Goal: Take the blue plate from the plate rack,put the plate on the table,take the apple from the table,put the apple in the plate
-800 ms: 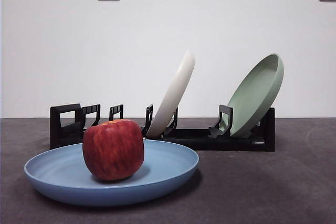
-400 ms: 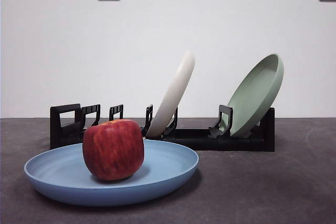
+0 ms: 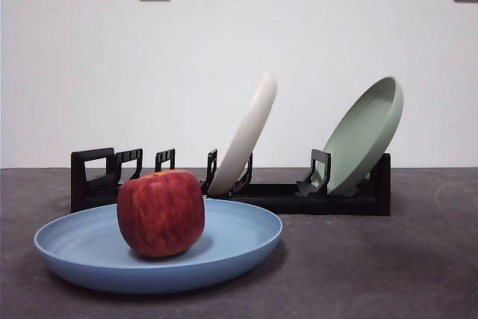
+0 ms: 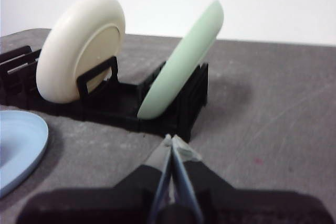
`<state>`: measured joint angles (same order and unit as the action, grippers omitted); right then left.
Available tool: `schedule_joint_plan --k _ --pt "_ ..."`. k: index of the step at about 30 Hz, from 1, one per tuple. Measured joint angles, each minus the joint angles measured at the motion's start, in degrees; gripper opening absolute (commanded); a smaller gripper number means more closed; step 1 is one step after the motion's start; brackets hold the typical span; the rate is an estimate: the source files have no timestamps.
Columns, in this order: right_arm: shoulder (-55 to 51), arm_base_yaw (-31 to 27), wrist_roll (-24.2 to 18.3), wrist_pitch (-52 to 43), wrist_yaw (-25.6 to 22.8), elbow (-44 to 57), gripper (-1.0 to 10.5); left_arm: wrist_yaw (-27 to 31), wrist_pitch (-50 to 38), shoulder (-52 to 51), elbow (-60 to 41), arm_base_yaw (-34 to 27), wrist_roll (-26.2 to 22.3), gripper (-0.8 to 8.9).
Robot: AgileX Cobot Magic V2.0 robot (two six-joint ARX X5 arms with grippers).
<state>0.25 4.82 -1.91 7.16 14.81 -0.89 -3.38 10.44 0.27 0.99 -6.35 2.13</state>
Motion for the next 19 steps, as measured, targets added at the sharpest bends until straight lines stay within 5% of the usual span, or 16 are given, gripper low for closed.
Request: schedule_joint_plan --k 9,19 --pt "0.0 0.0 4.4 2.2 -7.9 -0.1 0.0 0.0 0.0 0.0 0.0 0.0 0.0 -0.02" --pt "0.0 0.0 8.6 2.3 -9.0 -0.1 0.0 0.0 0.0 0.0 0.0 0.0 0.0 -0.03"
